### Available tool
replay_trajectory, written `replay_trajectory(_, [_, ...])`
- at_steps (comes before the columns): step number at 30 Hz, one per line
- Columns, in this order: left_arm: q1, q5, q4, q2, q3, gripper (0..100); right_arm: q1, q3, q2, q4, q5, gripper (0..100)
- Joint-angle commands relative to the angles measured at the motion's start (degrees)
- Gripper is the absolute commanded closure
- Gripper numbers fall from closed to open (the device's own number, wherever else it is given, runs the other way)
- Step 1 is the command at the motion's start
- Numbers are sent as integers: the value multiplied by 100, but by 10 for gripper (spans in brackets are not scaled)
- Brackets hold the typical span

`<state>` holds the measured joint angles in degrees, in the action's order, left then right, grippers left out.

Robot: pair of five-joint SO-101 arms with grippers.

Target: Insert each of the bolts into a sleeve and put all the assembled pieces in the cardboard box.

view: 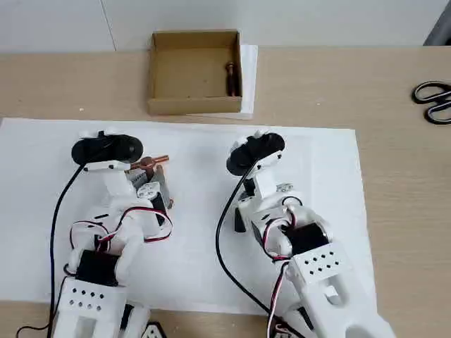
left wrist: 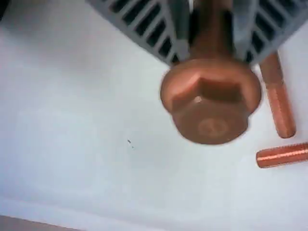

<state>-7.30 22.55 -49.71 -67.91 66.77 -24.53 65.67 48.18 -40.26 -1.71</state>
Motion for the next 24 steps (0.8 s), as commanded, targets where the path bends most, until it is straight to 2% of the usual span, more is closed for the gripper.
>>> replay_trajectory(1, [-26,35,167,-149,66,994,-92,9,127,75,79,995])
replay_trajectory(8, [-26,44,167,-167,356,994,-119,642,1270,-110,18,995])
replay_trajectory(11, [-26,44,246,-457,400,994,-119,1029,2193,-110,-343,995])
replay_trajectory(16, [9,-167,448,-1758,796,994,-101,1837,3688,-110,-747,995])
replay_trajectory(22, [26,-571,316,-3710,1745,994,-215,2549,5042,-110,-747,995])
replay_trajectory(24, [26,-510,325,-3640,1763,994,-330,2760,5420,-119,-730,995])
